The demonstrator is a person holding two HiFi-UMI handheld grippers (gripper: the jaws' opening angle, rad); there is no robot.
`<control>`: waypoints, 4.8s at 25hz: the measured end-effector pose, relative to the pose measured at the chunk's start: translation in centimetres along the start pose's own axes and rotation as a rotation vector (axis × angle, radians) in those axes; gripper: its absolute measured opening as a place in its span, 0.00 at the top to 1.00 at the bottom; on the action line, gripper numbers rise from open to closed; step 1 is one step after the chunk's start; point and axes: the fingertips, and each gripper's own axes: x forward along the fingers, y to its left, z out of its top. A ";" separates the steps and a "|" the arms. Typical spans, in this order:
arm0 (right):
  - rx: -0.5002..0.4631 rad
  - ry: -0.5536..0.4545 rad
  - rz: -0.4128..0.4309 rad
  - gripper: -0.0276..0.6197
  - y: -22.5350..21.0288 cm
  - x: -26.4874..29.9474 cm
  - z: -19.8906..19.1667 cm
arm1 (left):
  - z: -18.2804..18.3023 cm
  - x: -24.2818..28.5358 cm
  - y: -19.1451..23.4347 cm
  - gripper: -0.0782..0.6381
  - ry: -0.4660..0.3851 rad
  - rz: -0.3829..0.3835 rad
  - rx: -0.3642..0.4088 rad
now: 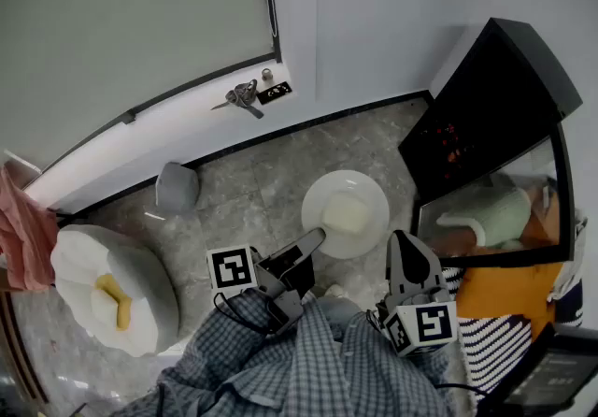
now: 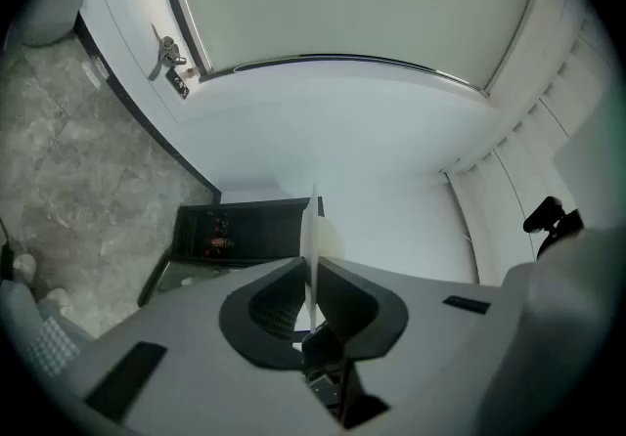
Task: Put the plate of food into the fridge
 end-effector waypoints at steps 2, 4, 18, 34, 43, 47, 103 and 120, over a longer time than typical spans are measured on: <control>0.007 0.004 -0.003 0.95 -0.1 -0.1 -0.7 | 0.1 -0.2 0.0 0.85 -0.001 0.001 -0.001; 0.014 0.008 -0.002 0.95 0.0 -0.1 -0.9 | 0.2 -0.3 0.0 0.85 -0.001 0.003 -0.002; 0.291 0.045 0.005 0.95 -0.2 0.3 -2.1 | 0.6 -0.7 0.2 0.85 -0.007 -0.003 -0.005; 0.970 0.114 0.153 0.83 2.2 1.6 -4.8 | 1.0 -1.3 0.5 0.85 -0.012 -0.017 -0.024; 0.922 0.101 0.222 0.85 4.2 2.1 -4.4 | 1.4 -1.9 0.7 0.85 -0.001 -0.032 -0.047; 0.919 0.098 0.219 0.85 4.3 2.1 -4.7 | 1.5 -2.1 0.8 0.85 0.010 -0.030 -0.043; 0.932 0.135 0.298 0.85 -7.5 11.5 -1.9 | 7.2 11.3 1.9 0.85 -0.052 0.006 -0.051; 0.884 0.158 0.405 0.85 -12.8 15.6 0.2 | 9.3 17.2 1.8 0.85 -0.160 -0.024 -0.031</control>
